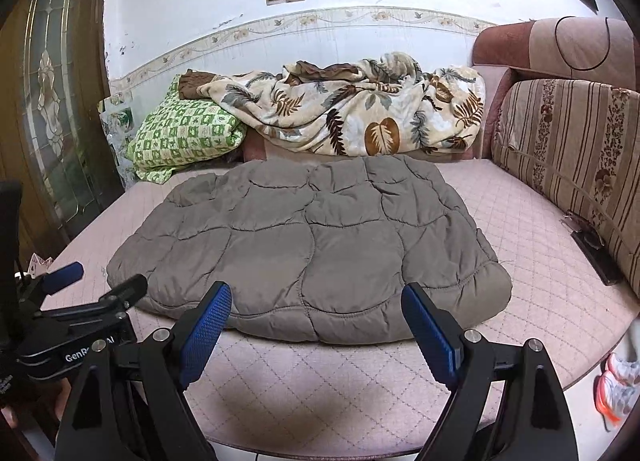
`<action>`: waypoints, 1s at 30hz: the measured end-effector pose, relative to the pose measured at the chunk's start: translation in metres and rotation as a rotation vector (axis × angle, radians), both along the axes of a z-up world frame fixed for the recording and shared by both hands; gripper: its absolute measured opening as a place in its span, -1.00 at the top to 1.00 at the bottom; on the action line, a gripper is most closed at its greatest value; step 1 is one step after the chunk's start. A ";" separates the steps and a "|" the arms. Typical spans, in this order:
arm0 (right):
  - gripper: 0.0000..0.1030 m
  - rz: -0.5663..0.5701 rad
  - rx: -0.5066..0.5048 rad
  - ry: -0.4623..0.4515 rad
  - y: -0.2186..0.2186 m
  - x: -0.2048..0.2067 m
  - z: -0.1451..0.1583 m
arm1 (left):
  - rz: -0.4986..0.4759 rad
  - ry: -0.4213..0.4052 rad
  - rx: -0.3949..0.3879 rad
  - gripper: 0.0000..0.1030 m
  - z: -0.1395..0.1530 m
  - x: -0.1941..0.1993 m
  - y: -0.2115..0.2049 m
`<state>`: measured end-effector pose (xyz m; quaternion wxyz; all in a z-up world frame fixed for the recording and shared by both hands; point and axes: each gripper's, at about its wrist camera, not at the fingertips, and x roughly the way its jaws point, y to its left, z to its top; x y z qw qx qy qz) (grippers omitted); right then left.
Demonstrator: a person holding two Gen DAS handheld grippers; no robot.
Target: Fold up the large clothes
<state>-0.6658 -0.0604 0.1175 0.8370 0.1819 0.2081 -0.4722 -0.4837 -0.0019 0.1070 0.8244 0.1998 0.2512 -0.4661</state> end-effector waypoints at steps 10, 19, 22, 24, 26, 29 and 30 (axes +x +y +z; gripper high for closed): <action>-0.75 -0.002 0.000 0.004 0.002 -0.001 0.001 | -0.016 -0.018 0.017 -0.84 -0.001 -0.004 -0.001; -0.75 0.007 0.004 0.017 0.000 0.003 -0.003 | 0.002 -0.015 0.032 -0.84 -0.005 -0.001 -0.002; -0.75 0.008 0.004 0.020 0.000 0.003 -0.003 | 0.004 -0.021 0.036 -0.84 -0.006 0.000 -0.002; -0.75 0.009 0.006 0.023 -0.001 0.004 -0.003 | 0.004 -0.017 0.034 -0.84 -0.006 0.000 -0.002; -0.75 0.009 0.006 0.024 -0.001 0.004 -0.004 | 0.005 -0.018 0.039 -0.84 -0.007 0.001 -0.003; -0.75 0.005 0.009 0.025 -0.001 0.005 -0.005 | 0.008 -0.011 0.045 -0.84 -0.009 0.002 -0.002; -0.75 0.004 0.011 0.025 -0.002 0.005 -0.005 | 0.012 -0.011 0.049 -0.84 -0.010 0.003 -0.002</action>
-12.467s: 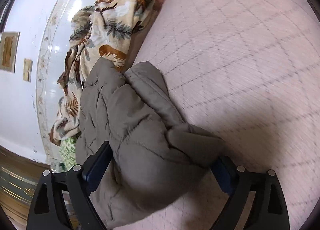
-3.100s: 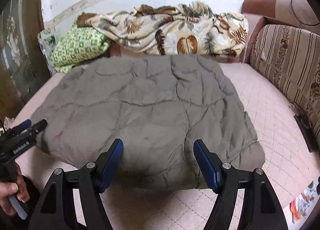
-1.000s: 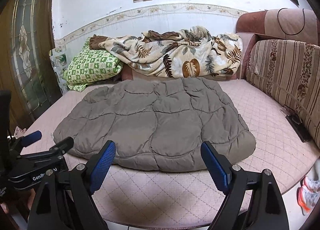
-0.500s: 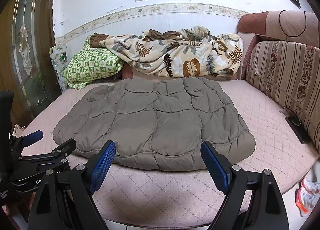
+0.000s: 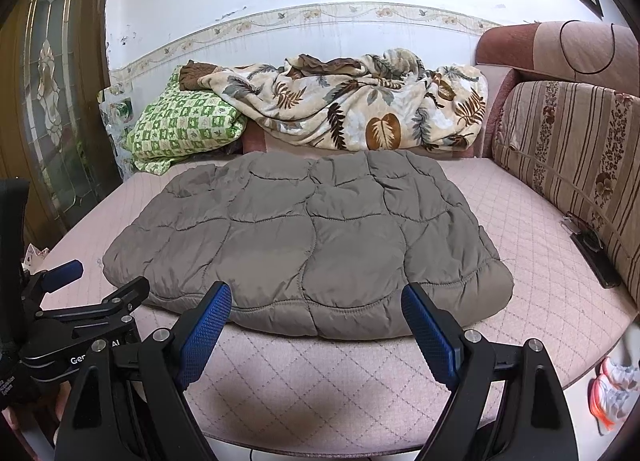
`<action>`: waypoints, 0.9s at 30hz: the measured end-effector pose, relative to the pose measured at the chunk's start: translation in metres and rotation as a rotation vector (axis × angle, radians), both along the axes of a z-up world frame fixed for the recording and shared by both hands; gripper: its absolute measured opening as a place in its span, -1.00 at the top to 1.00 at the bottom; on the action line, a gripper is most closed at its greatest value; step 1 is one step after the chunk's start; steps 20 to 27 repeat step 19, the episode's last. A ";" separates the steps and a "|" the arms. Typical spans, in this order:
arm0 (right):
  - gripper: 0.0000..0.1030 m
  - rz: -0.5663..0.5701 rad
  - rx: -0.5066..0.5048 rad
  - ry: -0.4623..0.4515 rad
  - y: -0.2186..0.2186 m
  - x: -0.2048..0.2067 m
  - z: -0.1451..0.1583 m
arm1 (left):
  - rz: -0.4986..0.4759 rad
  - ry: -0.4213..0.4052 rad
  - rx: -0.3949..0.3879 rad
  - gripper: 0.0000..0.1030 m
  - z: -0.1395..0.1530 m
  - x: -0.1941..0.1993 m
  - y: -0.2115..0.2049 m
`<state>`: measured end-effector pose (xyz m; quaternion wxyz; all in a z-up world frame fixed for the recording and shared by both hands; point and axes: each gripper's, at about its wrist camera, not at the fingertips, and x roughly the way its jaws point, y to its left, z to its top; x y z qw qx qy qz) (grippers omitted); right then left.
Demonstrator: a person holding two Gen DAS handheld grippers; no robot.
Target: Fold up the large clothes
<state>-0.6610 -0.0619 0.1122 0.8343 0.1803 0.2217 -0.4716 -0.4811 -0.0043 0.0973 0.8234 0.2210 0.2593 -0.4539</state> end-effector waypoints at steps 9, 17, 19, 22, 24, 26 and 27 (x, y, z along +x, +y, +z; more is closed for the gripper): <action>-0.75 -0.008 0.001 -0.001 -0.003 -0.002 -0.001 | 0.027 -0.011 0.007 -0.84 0.003 0.004 0.000; -0.75 -0.011 0.002 0.000 -0.004 -0.004 -0.002 | 0.038 0.008 0.019 -0.84 0.007 0.010 0.006; -0.75 -0.010 0.001 -0.001 -0.004 -0.004 -0.002 | 0.042 -0.004 0.019 -0.84 0.007 0.010 0.006; -0.75 -0.010 0.001 -0.001 -0.004 -0.004 -0.002 | 0.042 -0.004 0.019 -0.84 0.007 0.010 0.006; -0.75 -0.010 0.001 -0.001 -0.004 -0.004 -0.002 | 0.042 -0.004 0.019 -0.84 0.007 0.010 0.006; -0.75 -0.010 0.001 -0.001 -0.004 -0.004 -0.002 | 0.042 -0.004 0.019 -0.84 0.007 0.010 0.006; -0.75 -0.010 0.001 -0.001 -0.004 -0.004 -0.002 | 0.042 -0.004 0.019 -0.84 0.007 0.010 0.006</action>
